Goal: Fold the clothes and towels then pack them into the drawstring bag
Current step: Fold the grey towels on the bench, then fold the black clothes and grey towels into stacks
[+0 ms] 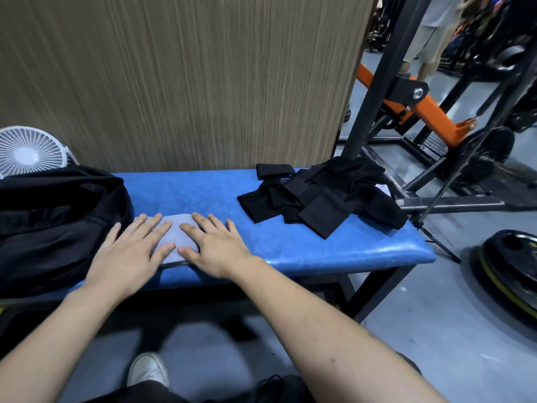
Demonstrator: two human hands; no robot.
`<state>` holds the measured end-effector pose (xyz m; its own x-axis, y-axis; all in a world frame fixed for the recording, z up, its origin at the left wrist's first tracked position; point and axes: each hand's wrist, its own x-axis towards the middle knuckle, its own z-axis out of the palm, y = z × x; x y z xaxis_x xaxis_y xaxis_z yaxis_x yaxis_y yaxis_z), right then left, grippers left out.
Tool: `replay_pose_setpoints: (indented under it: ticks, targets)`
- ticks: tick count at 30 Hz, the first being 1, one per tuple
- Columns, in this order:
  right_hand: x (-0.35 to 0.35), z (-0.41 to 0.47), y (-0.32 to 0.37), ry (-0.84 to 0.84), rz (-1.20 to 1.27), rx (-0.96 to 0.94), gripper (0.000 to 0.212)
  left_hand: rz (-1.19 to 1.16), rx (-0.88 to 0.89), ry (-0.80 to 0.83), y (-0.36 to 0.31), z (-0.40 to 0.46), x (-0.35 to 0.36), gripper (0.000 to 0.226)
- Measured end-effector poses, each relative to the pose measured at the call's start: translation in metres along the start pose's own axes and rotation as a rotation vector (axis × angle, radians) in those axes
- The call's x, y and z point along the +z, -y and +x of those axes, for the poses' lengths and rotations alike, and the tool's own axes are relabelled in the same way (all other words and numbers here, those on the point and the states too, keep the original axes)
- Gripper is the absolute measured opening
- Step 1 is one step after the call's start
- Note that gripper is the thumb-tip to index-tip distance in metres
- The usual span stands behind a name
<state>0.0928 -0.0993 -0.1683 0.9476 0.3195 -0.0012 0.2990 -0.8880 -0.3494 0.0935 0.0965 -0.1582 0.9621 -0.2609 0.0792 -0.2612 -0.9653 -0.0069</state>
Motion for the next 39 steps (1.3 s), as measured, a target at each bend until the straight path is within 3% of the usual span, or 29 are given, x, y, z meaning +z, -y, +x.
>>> replay_pose_setpoints:
  ticks: [4, 11, 16, 26, 29, 32, 39]
  targets:
    - [-0.014, -0.009, -0.011, -0.099, 0.035, -0.019, 0.061, 0.044, -0.050, -0.009, 0.002, 0.010, 0.001, 0.057]
    - [-0.049, -0.041, -0.080, -0.222, 0.030, 0.081, 0.054, -0.094, -0.035, 0.050, 0.021, 0.026, 0.004, 0.054]
    - [-0.060, -0.061, -0.128, -0.183, 0.065, 0.150, 0.055, -0.105, 0.025, 0.009, 0.033, 0.022, 0.005, 0.053]
    - [-0.064, -0.061, -0.133, -0.179, 0.034, 0.124, 0.056, -0.054, 0.027, -0.015, 0.065, 0.027, -0.002, 0.054]
    - [-0.068, -0.064, -0.136, -0.202, 0.012, 0.108, 0.056, -0.062, 0.053, -0.160, 0.053, 0.032, -0.016, 0.066]
    - [-0.075, -0.070, -0.141, -0.224, -0.002, 0.128, 0.052, -0.070, 0.122, -0.308, 0.025, 0.037, -0.028, 0.060]
    - [-0.086, -0.096, -0.168, -0.272, -0.045, 0.206, 0.052, -0.153, 0.302, -0.281, -0.069, 0.057, -0.025, 0.056]
